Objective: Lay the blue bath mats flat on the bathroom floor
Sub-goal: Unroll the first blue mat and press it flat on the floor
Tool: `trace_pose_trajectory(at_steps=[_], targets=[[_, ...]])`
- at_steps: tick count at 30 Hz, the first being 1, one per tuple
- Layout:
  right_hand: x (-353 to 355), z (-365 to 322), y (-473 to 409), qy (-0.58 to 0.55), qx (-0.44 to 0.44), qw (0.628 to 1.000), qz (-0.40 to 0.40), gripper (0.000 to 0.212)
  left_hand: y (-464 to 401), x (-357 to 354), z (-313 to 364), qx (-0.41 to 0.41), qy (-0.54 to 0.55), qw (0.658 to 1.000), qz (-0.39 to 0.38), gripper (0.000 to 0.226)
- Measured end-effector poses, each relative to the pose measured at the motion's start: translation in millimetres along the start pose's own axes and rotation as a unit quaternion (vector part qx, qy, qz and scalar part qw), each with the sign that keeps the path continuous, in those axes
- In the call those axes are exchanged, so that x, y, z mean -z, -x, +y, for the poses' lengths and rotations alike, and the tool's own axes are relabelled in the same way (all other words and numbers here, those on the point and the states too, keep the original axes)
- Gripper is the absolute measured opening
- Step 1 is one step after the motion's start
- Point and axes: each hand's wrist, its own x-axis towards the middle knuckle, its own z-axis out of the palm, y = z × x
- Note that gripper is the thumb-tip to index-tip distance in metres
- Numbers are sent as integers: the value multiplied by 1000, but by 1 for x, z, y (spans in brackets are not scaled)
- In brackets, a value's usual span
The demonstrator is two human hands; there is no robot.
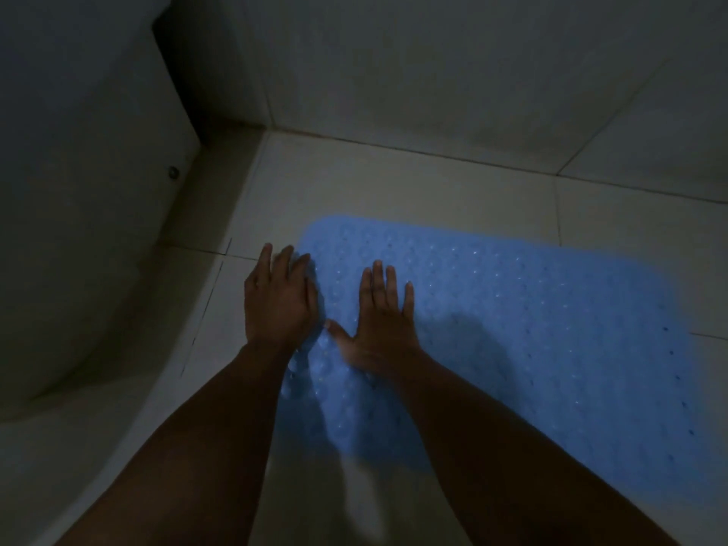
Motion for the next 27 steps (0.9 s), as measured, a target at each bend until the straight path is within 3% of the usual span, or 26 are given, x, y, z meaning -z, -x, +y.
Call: trace_pose_trajectory(at_steps=[3, 5, 8, 12, 16, 21, 24, 27], targets=[[32, 4, -10, -43, 4, 992, -120, 103, -10, 11, 9, -34, 14, 999, -7, 52], [72, 10, -27, -76, 10, 982, -170, 85, -15, 12, 18, -75, 21, 997, -16, 53], [117, 29, -48, -122, 2, 989, -83, 52, -17, 0, 36, -128, 38, 990, -45, 63], [127, 61, -54, -156, 4, 987, 37, 41, -2, -42, 57, -155, -22, 980, -122, 81], [108, 83, -57, -198, 46, 973, 110, 36, 8, -58, 57, -157, -57, 984, -69, 87], [86, 93, -53, -209, 77, 945, 240, 23, 6, -57, 61, -153, -67, 984, -67, 89], [74, 98, -44, -215, 83, 937, 263, 20, 6, -57, 60, -159, -63, 981, -88, 95], [82, 97, -33, -203, 74, 953, 213, 25, 2, -49, 61, -151, -38, 978, -136, 93]])
